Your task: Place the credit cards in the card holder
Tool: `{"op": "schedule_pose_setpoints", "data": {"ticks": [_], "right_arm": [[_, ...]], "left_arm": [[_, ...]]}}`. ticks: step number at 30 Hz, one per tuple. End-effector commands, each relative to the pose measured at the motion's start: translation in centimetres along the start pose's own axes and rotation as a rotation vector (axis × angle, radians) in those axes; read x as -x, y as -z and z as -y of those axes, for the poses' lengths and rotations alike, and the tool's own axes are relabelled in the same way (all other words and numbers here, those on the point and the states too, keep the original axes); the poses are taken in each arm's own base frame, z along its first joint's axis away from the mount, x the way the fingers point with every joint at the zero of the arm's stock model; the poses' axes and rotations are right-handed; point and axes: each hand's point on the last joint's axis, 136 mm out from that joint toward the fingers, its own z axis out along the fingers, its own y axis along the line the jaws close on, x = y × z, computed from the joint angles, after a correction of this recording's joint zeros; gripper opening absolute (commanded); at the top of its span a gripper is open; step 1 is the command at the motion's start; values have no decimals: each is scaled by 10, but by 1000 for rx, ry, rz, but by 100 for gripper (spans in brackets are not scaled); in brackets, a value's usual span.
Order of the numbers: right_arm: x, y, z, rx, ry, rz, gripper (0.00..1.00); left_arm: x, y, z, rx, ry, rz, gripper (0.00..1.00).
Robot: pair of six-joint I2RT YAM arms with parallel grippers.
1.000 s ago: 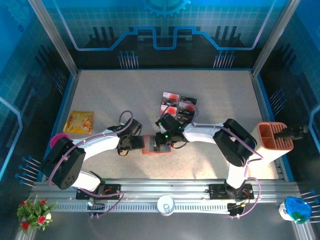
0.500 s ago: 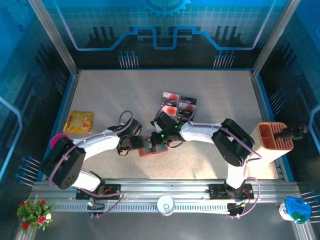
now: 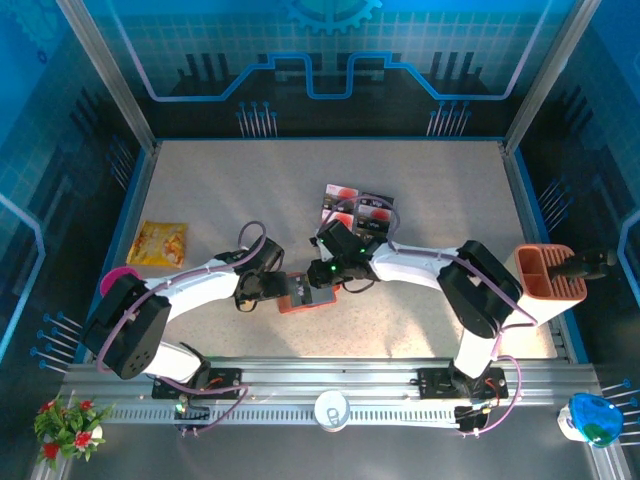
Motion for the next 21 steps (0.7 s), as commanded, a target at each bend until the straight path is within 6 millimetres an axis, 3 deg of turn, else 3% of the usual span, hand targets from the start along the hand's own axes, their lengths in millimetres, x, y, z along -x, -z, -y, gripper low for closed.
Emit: {"op": "schedule_pose_setpoints", "data": {"ticks": [1,6,9,14,18,21], "right_arm": [[8,31,10,-53,17,63,28],[6,46,31,-132,21,90,44],[0,40,41,-167,24,61,53],[-9,19,54,-205,17,7,55],[-13,10,62,-225,16,-12,49],[-15,8,65,-228,12,-14,27]], "left_arm": [[8,4,19,-71,-39,17,85],[19,19,30,-96,-49,39,85],[25,27,35,-108,-53,49,85],[33,40,43,-122,-63,63,85],[38,52,53,-140,-75,78,85],[39,58,62,-151,-85,83,85]]}}
